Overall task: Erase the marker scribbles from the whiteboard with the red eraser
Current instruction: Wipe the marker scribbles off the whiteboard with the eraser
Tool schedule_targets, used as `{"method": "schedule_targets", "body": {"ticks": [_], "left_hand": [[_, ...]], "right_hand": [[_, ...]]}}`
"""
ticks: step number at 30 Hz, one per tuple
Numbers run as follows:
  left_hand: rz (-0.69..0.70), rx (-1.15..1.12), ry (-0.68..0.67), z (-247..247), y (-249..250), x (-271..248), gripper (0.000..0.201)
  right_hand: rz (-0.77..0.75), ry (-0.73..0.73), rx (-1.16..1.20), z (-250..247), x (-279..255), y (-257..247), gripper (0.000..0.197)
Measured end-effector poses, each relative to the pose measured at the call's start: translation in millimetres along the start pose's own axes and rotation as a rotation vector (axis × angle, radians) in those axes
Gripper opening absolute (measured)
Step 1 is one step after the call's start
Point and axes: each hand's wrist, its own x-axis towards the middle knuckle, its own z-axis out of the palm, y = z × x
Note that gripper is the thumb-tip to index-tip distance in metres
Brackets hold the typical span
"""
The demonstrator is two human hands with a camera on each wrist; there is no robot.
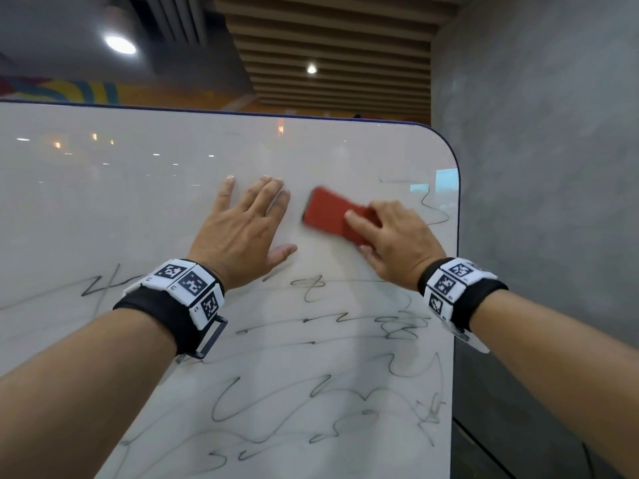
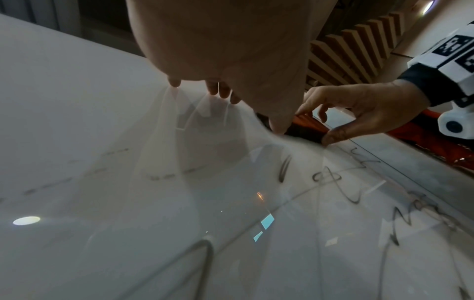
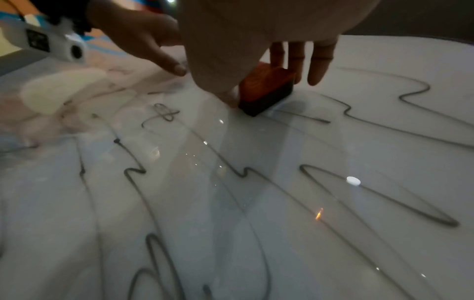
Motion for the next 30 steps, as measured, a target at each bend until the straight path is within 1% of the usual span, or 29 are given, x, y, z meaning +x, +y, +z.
{"method": "schedule_targets", "body": {"ticks": [1,2,3,6,7,8,9,12,13,14,15,17,18,19,20,22,23,24,25,26,29,30], "left_hand": [[0.001,0.002,0.001,0.4,-0.1,0.1,0.081],[0.001,0.005,0.001,0.8,-0.3,0.3,0.081],[0.0,0.009,0.0,1.0,0.0,0.5,0.082],[0.0,0.017,-0.007,0.8,1.3,0.5,0.083],[0.001,0.025,-0.013,1.0,1.7,0.6,0.085],[0.001,0.03,-0.016,1.0,2.0,0.7,0.086],[0.0,0.032,-0.015,1.3,2.6,1.0,0.087],[-0.01,0.041,-0.023,1.4,6.0,3.9,0.092],[-0.013,0.046,-0.033,1.3,7.2,5.6,0.093],[-0.015,0.048,-0.04,0.8,8.4,7.5,0.094],[-0.015,0.051,-0.046,0.0,9.7,9.7,0.095],[-0.014,0.059,-0.068,-1.9,12.8,14.5,0.097],[-0.015,0.061,-0.08,-2.3,14.5,16.7,0.097],[-0.02,0.058,-0.089,-2.7,16.4,18.5,0.097],[-0.025,0.052,-0.09,-2.9,18.0,19.9,0.097],[-0.031,0.046,-0.086,-2.1,20.3,21.3,0.096],[-0.032,0.047,-0.085,-1.6,21.1,21.6,0.096],[-0.031,0.046,-0.083,-1.2,21.4,21.8,0.097],[-0.03,0.043,-0.084,-1.4,21.5,21.7,0.097],[-0.031,0.041,-0.091,-2.0,21.8,21.8,0.098],[-0.026,0.059,-0.11,-1.8,22.1,21.1,0.1],[-0.024,0.059,-0.105,-1.5,22.4,20.3,0.1]], "right_hand": [[-0.085,-0.028,-0.026,0.7,-2.5,0.3,0.057],[-0.099,-0.041,-0.034,-0.2,-1.6,2.9,0.056],[-0.054,-0.041,-0.031,-1.2,1.1,6.3,0.056],[0.259,-0.003,0.021,-7.8,9.0,14.9,0.059],[0.329,0.005,0.027,-9.0,9.9,15.2,0.06],[0.336,0.008,0.026,-8.7,9.1,12.9,0.06],[0.275,0.009,0.018,-7.0,6.8,9.0,0.059],[-0.061,-0.058,-0.021,0.2,-7.2,1.7,0.058],[-0.111,-0.078,-0.033,0.3,-8.2,5.1,0.058],[-0.101,-0.083,-0.037,0.0,-6.9,10.1,0.058],[-0.029,-0.076,-0.028,-1.2,-4.2,15.3,0.059],[0.208,-0.026,0.009,-5.7,0.1,22.1,0.06],[0.281,-0.005,0.018,-7.1,0.0,21.6,0.06],[0.281,0.003,0.016,-6.5,-1.9,17.5,0.06],[0.212,0.001,0.007,-4.3,-5.7,11.2,0.06],[-0.014,-0.047,-0.006,1.5,-16.9,-1.6,0.059],[-0.081,-0.07,-0.01,2.6,-20.7,-3.9,0.058],[-0.094,-0.076,-0.011,3.1,-21.3,-2.0,0.058],[-0.061,-0.067,-0.013,2.9,-19.0,1.7,0.059],[0.016,-0.054,-0.006,2.6,-15.6,6.0,0.06],[0.341,0.016,0.053,0.0,-8.0,14.8,0.061],[0.375,0.025,0.054,1.0,-9.1,13.4,0.06]]}}
